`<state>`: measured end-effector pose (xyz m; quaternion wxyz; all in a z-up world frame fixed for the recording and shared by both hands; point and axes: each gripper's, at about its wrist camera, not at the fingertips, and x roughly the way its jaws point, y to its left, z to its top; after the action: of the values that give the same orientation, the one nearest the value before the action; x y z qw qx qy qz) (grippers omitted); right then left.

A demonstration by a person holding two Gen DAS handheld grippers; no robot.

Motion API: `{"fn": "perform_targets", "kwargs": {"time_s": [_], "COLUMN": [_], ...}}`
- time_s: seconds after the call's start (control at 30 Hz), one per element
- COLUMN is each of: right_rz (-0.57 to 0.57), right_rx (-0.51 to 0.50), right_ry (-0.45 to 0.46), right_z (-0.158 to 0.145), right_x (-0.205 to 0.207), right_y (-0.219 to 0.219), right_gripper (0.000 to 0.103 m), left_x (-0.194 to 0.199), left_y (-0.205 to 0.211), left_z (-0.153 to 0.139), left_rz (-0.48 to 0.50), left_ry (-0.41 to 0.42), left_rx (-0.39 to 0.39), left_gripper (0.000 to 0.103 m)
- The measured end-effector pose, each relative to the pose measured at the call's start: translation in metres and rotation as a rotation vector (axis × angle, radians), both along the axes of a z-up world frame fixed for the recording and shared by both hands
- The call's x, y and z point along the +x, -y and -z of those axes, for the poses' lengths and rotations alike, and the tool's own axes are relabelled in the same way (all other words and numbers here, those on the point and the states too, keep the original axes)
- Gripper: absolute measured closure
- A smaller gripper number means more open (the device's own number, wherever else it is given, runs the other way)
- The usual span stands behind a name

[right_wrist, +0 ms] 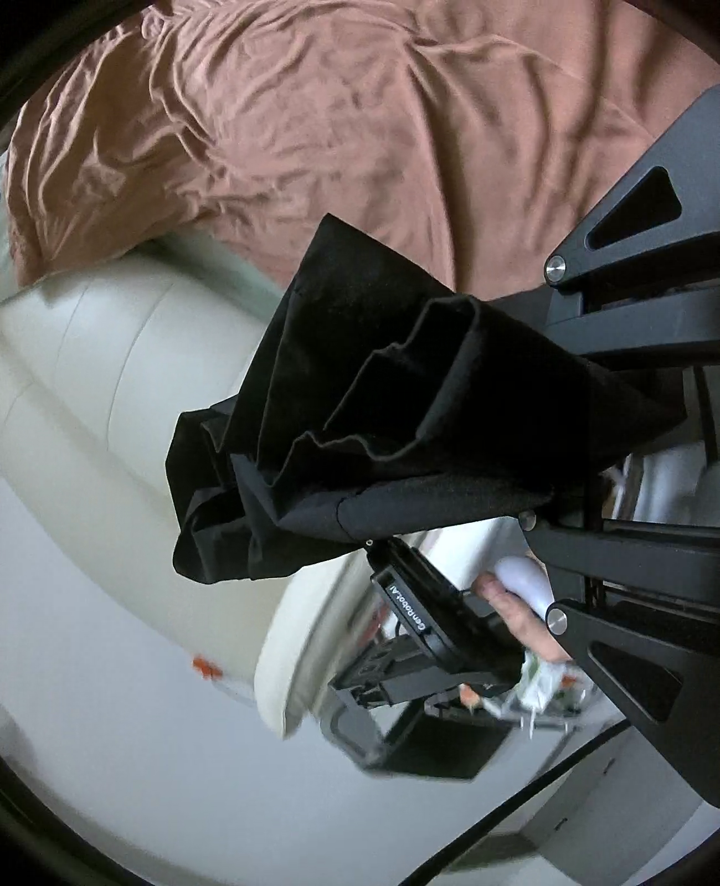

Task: Fold large clothes
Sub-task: 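Lift the black bundle with both tools and carry it toward the headboard, then lower the bundle onto the bed corner and open both tools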

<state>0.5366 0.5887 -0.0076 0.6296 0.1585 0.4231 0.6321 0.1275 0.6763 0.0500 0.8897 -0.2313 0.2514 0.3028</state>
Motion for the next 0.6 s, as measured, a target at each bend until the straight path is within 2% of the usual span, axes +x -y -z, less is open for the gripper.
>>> {"fn": "perform_targets", "kwargs": {"time_s": [0.13,0.23,0.27,0.33,0.4,0.43,0.47,0.5,0.53,0.57,0.6], "right_rz": [0.011,0.020,0.030,0.071,0.109,0.139,0.171,0.206,0.232,0.246,0.231], "right_rx": [-0.011,-0.025,-0.034,-0.075,-0.128,-0.162,-0.195,-0.233,-0.258,-0.271,-0.219], "right_ry": [0.007,0.004,0.007,-0.002,-0.019,-0.016,-0.019,-0.038,-0.072,-0.127,-0.158], "right_z": [0.016,0.030,0.037,0.052,0.073,0.085,0.098,0.117,0.133,0.150,0.157], "right_x": [0.035,0.053,0.056,0.070,0.084,0.092,0.100,0.111,0.118,0.125,0.128], "right_y": [-0.015,-0.024,-0.030,-0.035,-0.039,-0.040,-0.043,-0.043,-0.043,-0.041,-0.037], "right_gripper": [0.095,0.095,0.091,0.091,0.091,0.083,0.070,0.062,0.046,0.044,0.044], "left_x": [0.030,0.047,0.052,0.065,0.074,0.076,0.075,0.074,0.069,0.066,0.062], "left_y": [-0.026,-0.039,-0.045,-0.056,-0.062,-0.061,-0.061,-0.062,-0.059,-0.058,-0.053], "left_z": [0.032,0.053,0.060,0.072,0.087,0.097,0.105,0.113,0.124,0.132,0.141], "left_rz": [-0.011,-0.011,-0.010,-0.015,-0.039,-0.079,-0.095,-0.092,-0.086,-0.088,-0.088], "left_ry": [0.003,-0.034,-0.041,-0.047,-0.077,-0.105,-0.111,-0.104,-0.096,-0.102,-0.122], "left_rx": [-0.049,-0.050,-0.053,-0.077,-0.084,-0.065,-0.068,-0.086,-0.122,-0.141,-0.153], "left_gripper": [0.089,0.089,0.089,0.088,0.077,0.072,0.070,0.070,0.068,0.068,0.068]}}
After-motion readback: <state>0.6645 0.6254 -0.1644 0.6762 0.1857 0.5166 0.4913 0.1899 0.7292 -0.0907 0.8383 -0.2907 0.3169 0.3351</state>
